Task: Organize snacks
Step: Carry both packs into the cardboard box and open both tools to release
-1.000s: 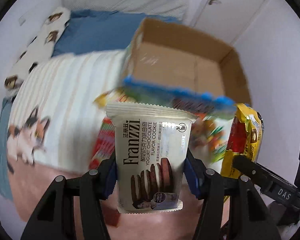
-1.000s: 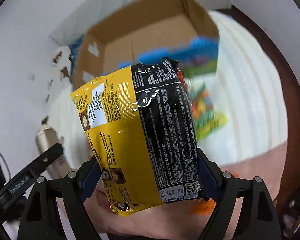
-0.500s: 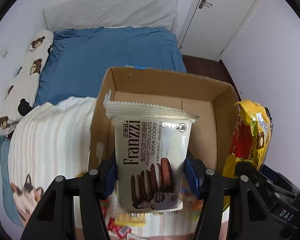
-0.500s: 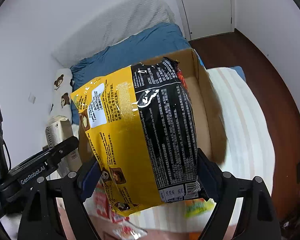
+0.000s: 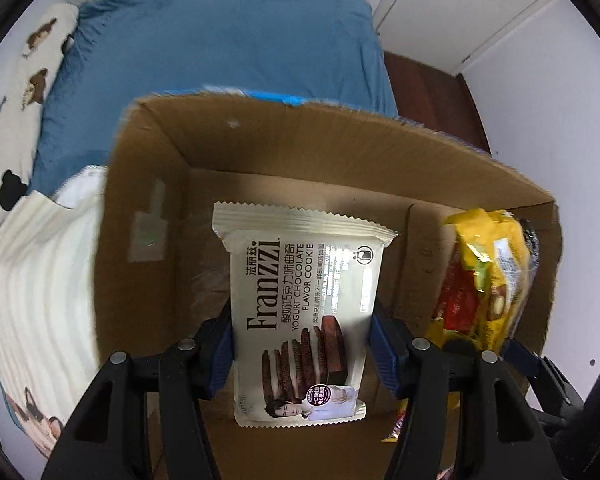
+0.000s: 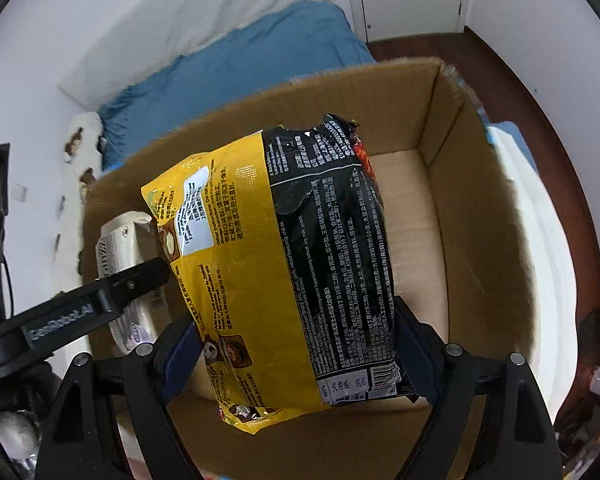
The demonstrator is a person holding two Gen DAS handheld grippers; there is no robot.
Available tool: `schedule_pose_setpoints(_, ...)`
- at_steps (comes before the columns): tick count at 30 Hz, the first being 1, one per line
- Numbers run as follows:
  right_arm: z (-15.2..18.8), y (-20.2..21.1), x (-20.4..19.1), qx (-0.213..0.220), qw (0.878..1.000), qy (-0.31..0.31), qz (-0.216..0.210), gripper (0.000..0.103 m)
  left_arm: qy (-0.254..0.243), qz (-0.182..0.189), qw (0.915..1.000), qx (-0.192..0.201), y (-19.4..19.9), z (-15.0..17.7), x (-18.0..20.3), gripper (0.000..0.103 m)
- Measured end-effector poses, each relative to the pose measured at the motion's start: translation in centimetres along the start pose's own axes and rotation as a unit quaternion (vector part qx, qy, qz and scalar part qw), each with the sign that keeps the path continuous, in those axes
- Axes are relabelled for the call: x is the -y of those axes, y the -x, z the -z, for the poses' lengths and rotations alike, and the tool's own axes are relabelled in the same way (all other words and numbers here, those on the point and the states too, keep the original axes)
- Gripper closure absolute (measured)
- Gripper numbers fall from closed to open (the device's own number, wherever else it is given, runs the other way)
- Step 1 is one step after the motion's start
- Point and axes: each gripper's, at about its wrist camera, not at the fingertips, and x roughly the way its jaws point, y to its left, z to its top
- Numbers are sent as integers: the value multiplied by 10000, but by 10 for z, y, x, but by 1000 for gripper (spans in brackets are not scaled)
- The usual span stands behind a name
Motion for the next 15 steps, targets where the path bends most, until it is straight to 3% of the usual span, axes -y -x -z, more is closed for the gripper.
schedule_pose_setpoints(7,-27,-42,12,-256,9991,-3,327,15,-78,-44,9994,-333,-33,-18,4,47)
schedule_pose_setpoints(13,-35,-56,12,-520,9981,-27,331,14,-149,1,9989,-453,-43,-26,7,47)
schedule_pose_setpoints(14,-36,-58,11,-608,9976,-39,316,14,-181,27,9989,-421,-42,-26,9,41)
schedule_pose_setpoints(15,-38,-60,13,-634,9974,-14,337,13,-185,34,9991,-392,-40,-26,9,26)
